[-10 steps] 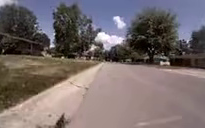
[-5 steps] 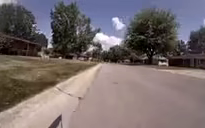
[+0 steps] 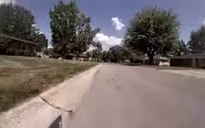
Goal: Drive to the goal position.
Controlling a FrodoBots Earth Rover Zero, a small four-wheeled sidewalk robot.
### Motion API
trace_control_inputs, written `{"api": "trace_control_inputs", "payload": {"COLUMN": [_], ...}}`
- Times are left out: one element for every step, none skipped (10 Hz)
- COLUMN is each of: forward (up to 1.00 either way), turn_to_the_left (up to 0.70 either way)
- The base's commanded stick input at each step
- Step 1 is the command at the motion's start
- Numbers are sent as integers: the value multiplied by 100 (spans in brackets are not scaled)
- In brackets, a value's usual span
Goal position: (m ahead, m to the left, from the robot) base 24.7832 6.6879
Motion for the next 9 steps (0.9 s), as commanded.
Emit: {"api": "trace_control_inputs", "payload": {"forward": [100,100,100,100,100,100,100,100,100], "turn_to_the_left": [0,0,0,0,0,0,0,0,0]}}
